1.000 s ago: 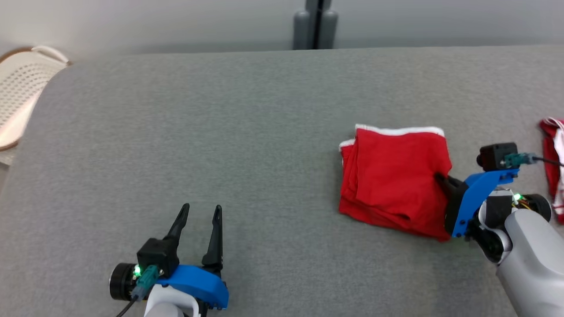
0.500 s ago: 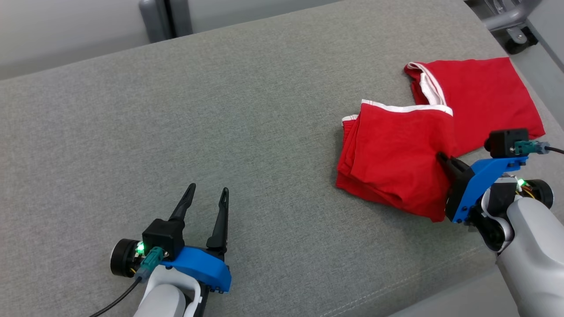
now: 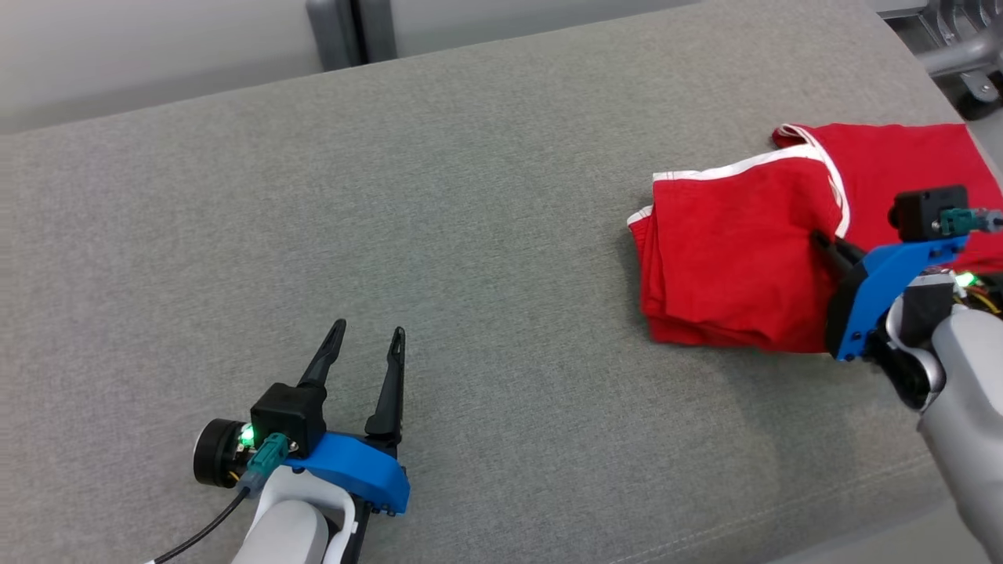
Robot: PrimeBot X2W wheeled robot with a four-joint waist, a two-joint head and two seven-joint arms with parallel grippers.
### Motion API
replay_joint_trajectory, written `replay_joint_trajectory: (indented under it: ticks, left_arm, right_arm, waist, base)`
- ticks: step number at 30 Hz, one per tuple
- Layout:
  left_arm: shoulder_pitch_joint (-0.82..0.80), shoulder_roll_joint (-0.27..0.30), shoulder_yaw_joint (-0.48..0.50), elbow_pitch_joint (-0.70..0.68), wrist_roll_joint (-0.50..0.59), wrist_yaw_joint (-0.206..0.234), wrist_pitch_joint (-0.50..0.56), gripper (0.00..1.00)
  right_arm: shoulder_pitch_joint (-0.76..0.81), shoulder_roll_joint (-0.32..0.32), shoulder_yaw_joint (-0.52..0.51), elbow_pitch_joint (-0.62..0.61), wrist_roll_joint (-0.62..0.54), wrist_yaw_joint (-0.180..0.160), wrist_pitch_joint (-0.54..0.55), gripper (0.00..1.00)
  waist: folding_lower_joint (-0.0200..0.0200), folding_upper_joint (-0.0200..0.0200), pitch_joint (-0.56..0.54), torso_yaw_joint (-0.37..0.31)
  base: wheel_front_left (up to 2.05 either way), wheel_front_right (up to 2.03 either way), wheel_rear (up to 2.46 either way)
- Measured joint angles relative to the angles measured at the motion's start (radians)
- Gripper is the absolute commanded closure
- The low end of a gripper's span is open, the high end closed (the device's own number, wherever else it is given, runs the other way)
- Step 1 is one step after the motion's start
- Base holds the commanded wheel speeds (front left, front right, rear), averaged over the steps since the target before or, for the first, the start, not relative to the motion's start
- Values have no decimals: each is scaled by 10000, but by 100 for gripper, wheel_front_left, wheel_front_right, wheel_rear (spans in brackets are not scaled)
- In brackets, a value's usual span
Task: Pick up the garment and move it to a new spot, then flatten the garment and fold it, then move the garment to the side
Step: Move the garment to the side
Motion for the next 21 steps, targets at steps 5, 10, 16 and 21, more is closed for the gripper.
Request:
replay_joint_trajectory:
  ticks: [5,10,16,21]
  left_arm:
    - [4,-71,-2,17,-71,33,-79,0]
    - [8,-130,-19,35,-127,35,-148,0]
    - [7,-161,-31,36,-146,54,-226,0]
    - [7,-161,-36,17,-171,79,-261,0]
  right_arm:
    - [-385,-884,385,23,-483,2,458,100]
    - [-799,-1831,525,-12,-840,2,817,100]
    - [-1049,-2711,604,-105,-1281,2,1235,100]
    - [-1062,-3091,464,-364,-1517,2,1569,100]
  waist:
    - [0,0,-33,469]
    - [0,0,13,821]
    - [0,0,120,1067]
    - [0,0,217,1116]
  base:
    - [0,0,0]
    - [0,0,0]
    - [0,0,0]
    - [0,0,0]
